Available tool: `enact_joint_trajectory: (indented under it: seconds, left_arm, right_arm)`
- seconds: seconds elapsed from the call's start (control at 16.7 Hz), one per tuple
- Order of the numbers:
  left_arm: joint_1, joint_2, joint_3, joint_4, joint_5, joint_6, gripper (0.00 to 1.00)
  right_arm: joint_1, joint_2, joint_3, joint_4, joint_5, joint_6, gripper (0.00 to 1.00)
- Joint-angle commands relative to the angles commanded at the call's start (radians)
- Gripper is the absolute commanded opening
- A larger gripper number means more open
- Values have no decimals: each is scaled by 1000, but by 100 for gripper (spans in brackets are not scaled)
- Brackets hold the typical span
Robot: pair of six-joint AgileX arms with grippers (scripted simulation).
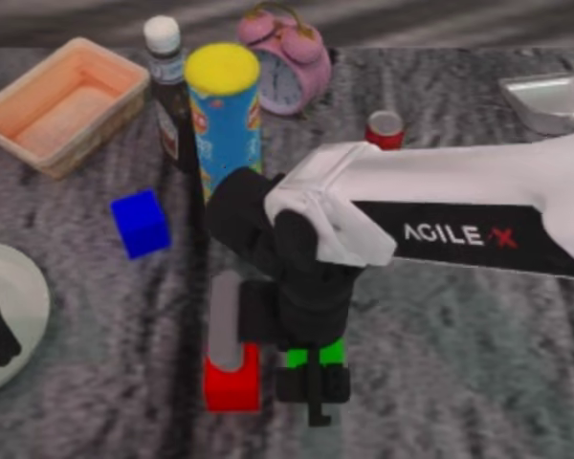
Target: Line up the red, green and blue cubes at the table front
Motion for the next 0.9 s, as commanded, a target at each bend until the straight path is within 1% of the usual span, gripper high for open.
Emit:
enact_joint_trajectory:
  seconds: [0.12,0.36,0.9]
  left_arm:
    - [0,0,0,0,0,0,100]
    - [0,0,0,0,0,0,100]
    - [0,0,0,0,0,0,100]
  right_arm:
    - [3,13,-27,36,0,-3,0]
    - [3,15,-29,39,0,-3,0]
    - [3,15,-29,39,0,-3,68]
